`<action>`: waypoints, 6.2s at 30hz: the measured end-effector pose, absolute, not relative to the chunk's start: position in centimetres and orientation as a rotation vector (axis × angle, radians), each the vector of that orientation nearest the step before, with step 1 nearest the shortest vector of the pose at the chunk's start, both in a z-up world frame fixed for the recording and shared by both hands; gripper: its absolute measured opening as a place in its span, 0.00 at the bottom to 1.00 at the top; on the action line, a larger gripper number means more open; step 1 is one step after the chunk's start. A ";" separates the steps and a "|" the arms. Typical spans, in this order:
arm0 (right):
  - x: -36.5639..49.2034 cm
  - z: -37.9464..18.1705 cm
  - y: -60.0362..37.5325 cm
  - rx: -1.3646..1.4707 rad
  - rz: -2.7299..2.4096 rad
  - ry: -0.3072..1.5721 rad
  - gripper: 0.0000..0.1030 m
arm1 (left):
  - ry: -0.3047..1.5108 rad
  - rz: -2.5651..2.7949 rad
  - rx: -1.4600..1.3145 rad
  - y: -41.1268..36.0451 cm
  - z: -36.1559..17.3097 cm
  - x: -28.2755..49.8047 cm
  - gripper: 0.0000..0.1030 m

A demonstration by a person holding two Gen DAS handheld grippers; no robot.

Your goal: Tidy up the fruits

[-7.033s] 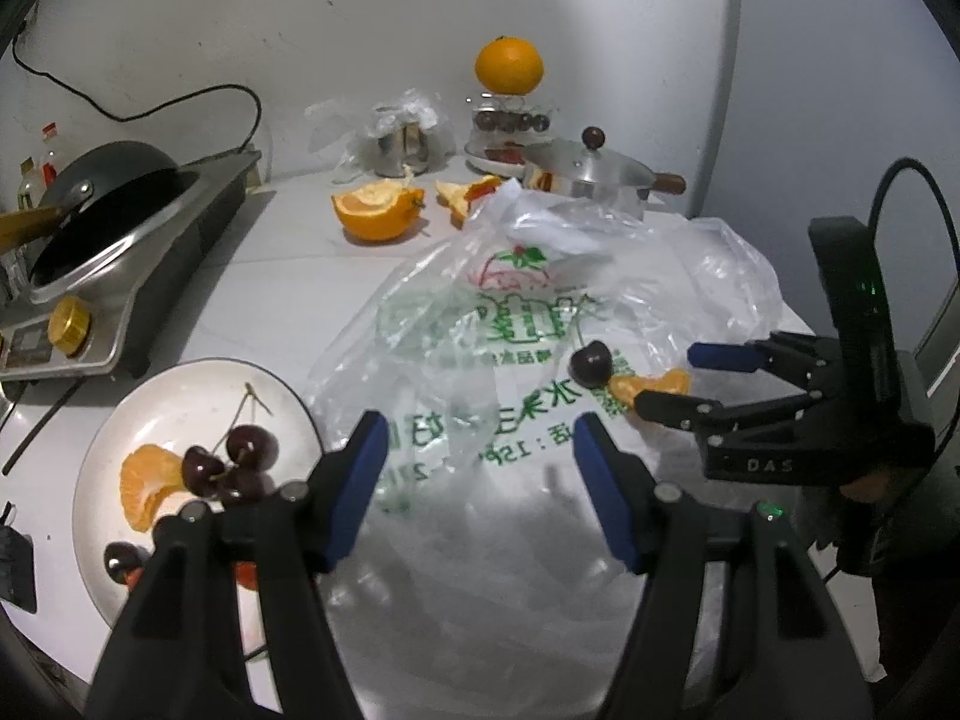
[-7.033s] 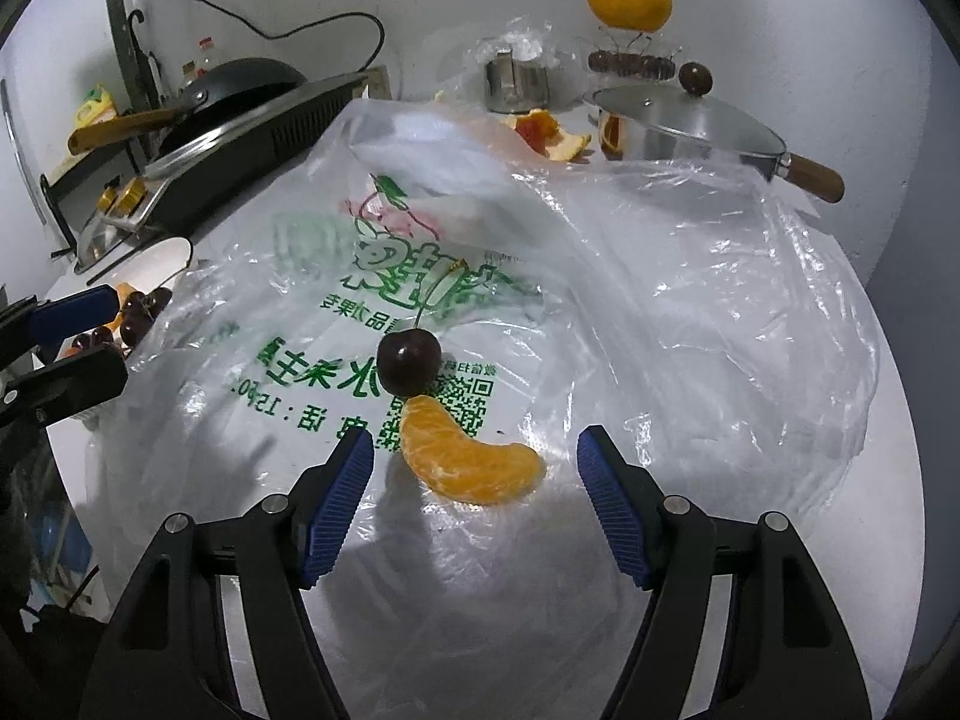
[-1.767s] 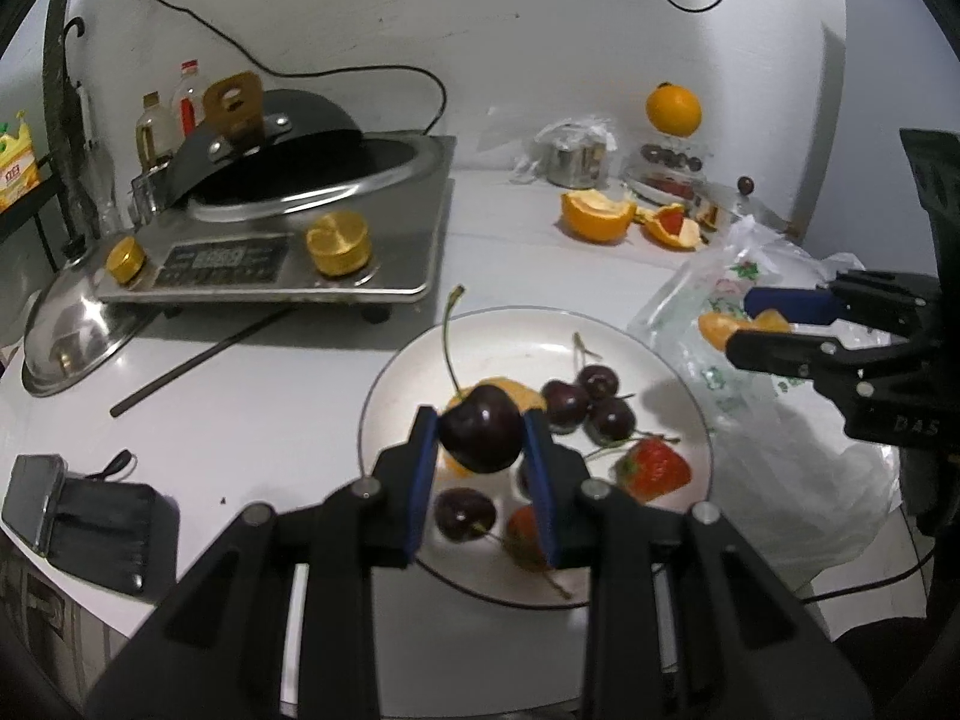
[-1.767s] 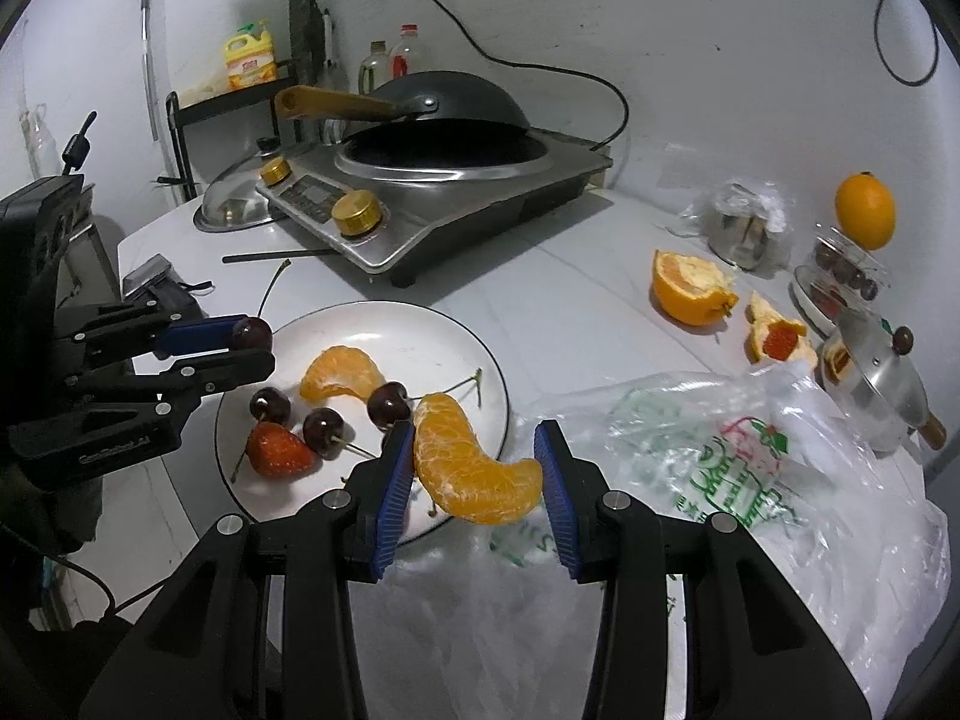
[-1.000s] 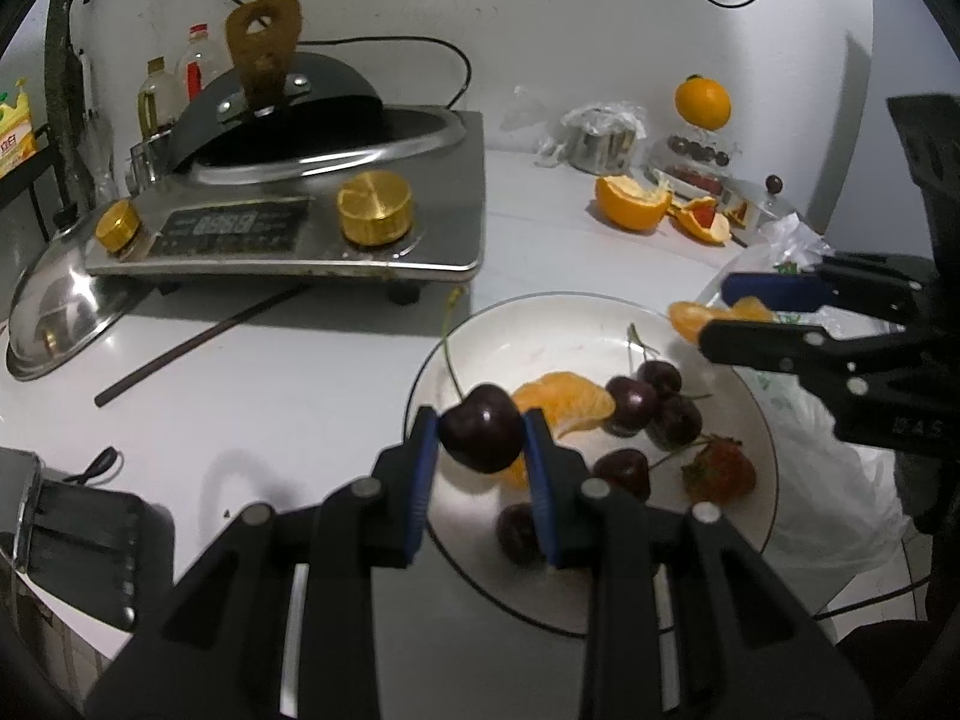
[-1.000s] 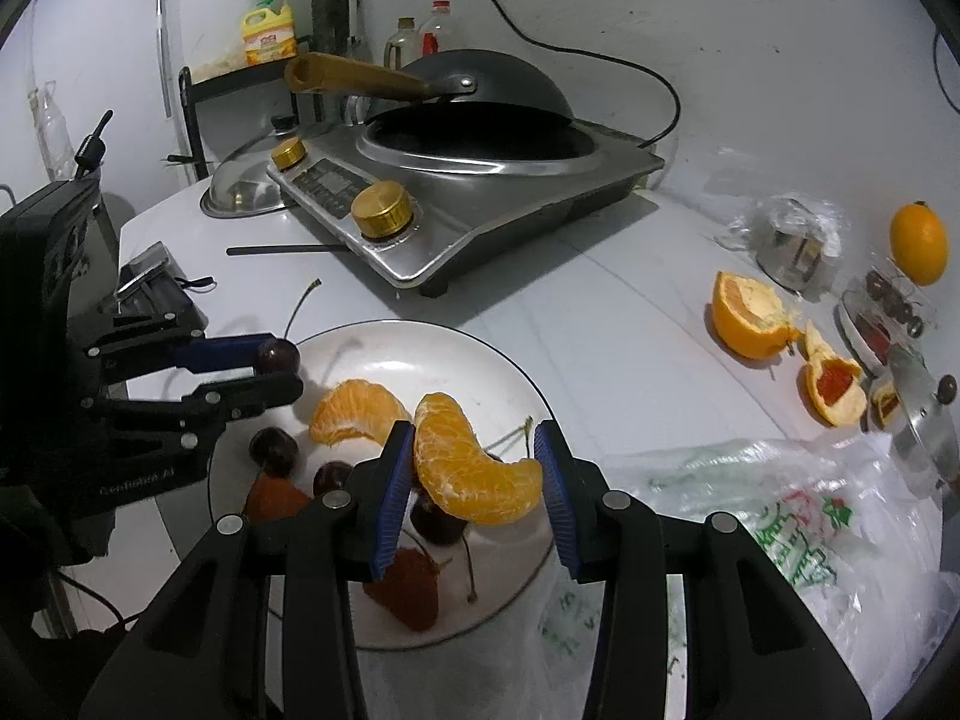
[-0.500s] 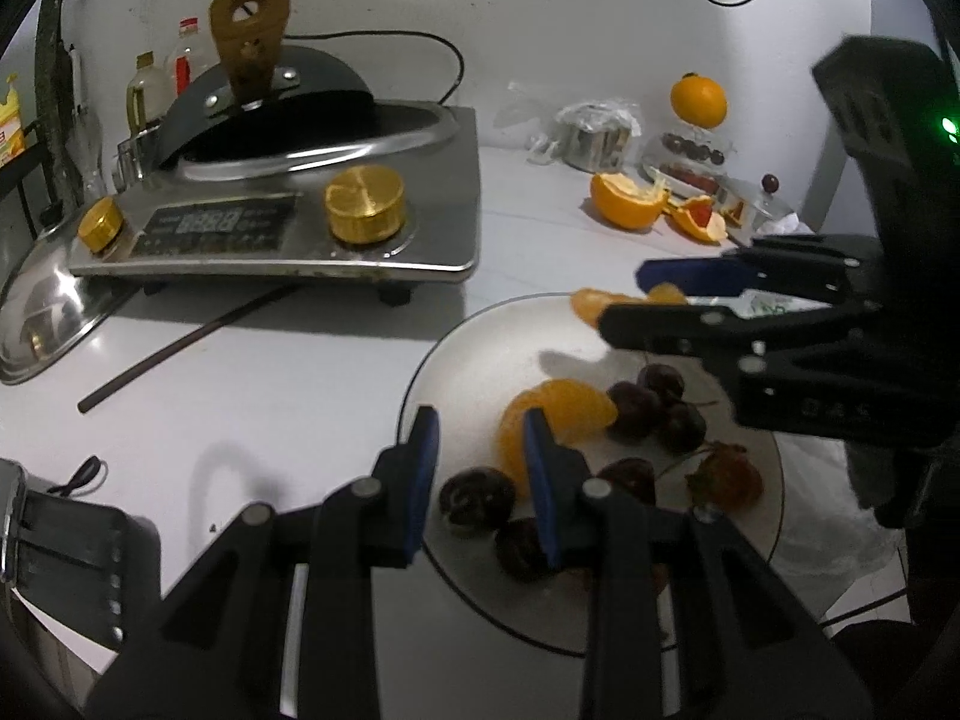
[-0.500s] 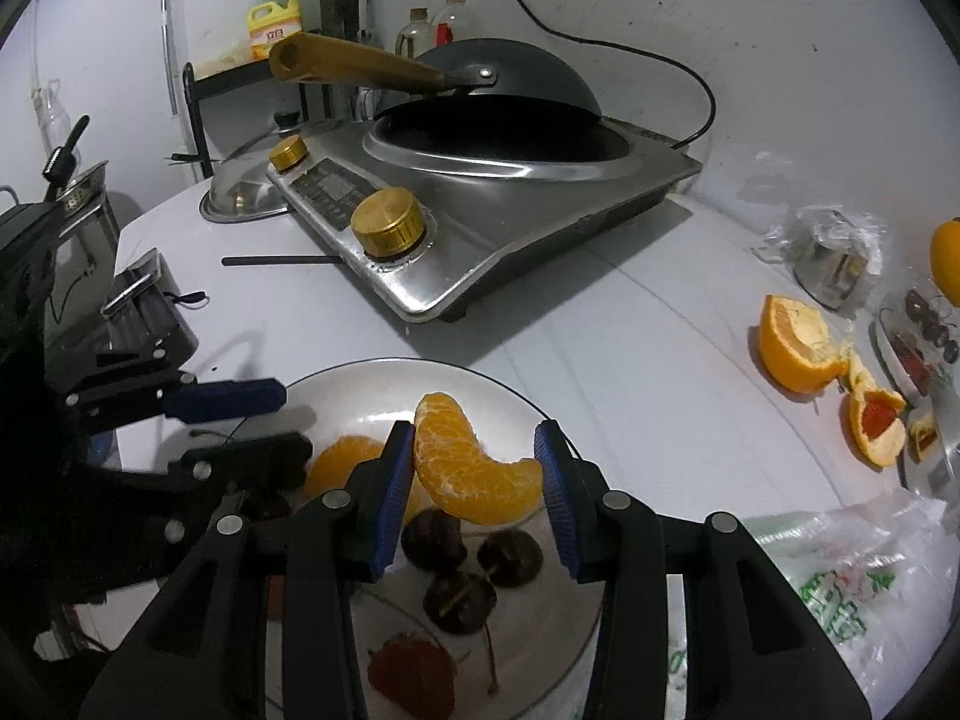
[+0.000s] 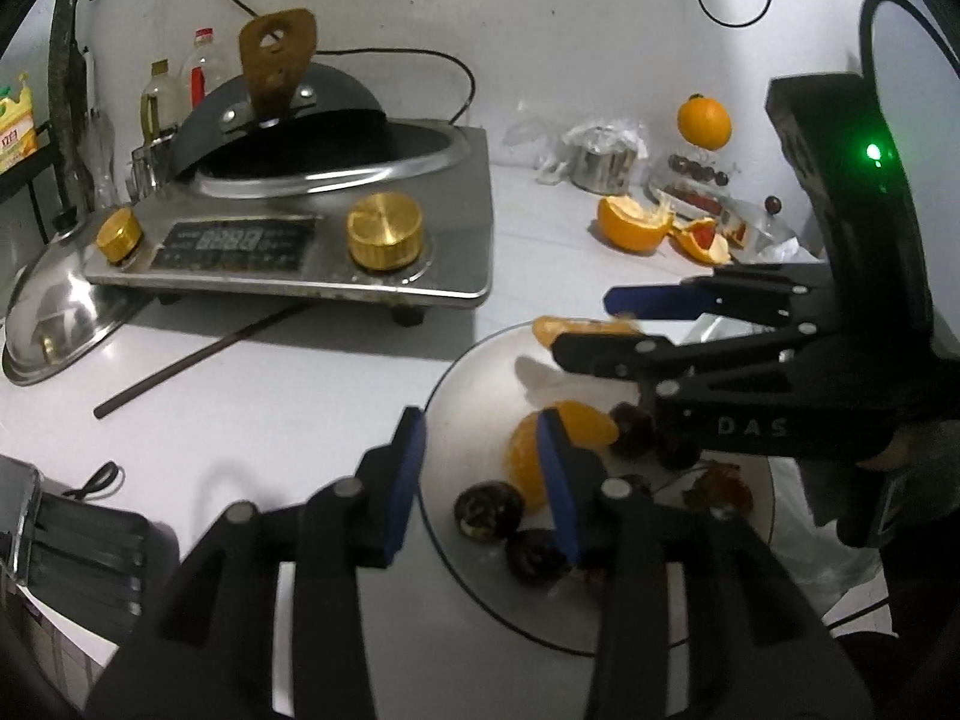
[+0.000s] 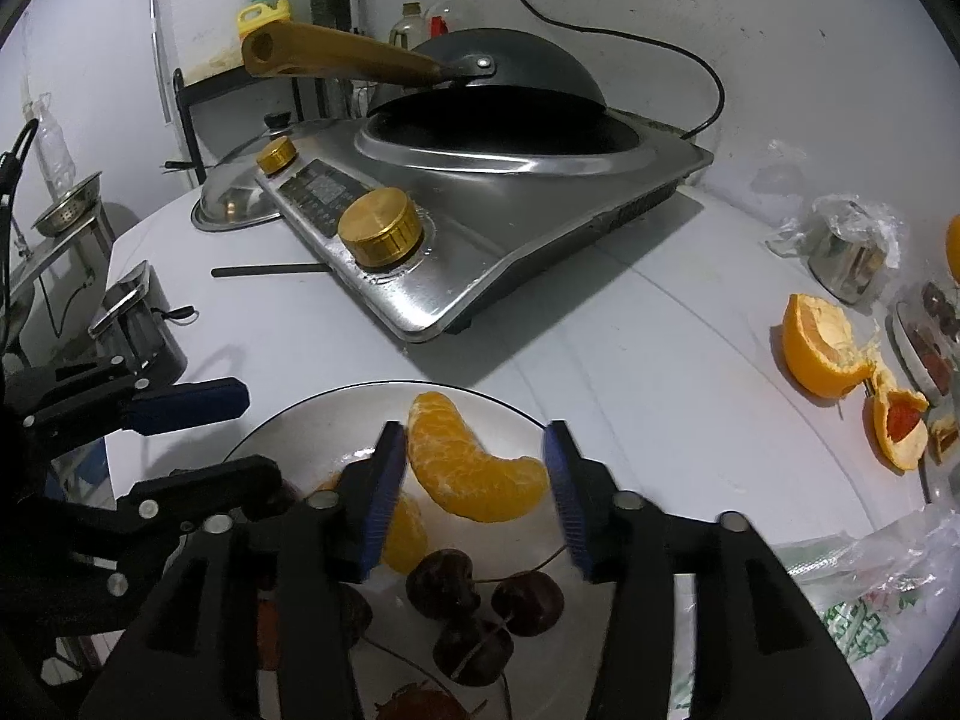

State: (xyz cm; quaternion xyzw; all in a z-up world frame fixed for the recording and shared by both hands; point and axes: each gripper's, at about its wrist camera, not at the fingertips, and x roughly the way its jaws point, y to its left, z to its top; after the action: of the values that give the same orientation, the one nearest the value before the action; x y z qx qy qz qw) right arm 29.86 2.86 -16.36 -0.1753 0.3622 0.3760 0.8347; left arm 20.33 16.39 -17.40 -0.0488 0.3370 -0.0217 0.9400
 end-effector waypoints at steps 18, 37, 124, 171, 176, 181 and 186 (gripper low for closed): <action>26.4 -13.4 -0.3 -0.353 0.756 0.703 0.62 | 0.616 -0.042 -0.100 14.8 -14.9 17.2 0.65; 20.8 -10.5 -6.2 -0.316 0.694 0.634 0.62 | 0.549 -0.063 -0.081 10.9 -11.5 12.0 0.67; 5.3 8.9 -23.2 -0.115 0.438 0.142 0.74 | 0.051 -0.025 0.034 0.1 10.7 -2.4 0.93; 5.6 9.0 -22.9 -0.125 0.432 0.154 0.74 | 0.080 -0.035 0.001 0.1 9.3 -1.9 0.93; 5.5 8.8 -22.9 -0.123 0.425 0.154 0.74 | 0.081 -0.037 0.000 0.1 9.3 -1.8 0.93; 5.4 8.8 -22.9 -0.124 0.425 0.154 0.74 | 0.081 -0.038 -0.001 0.0 9.3 -1.8 0.93; 5.4 8.7 -22.8 -0.128 0.425 0.156 0.74 | 0.082 -0.037 -0.006 0.1 9.2 -1.7 0.93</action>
State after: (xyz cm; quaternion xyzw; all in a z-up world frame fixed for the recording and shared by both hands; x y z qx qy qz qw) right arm 5.42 -22.83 8.71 -0.0633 0.0772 0.2105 0.9725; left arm -1.74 0.08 9.22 -0.0028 0.0412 -0.0187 0.9990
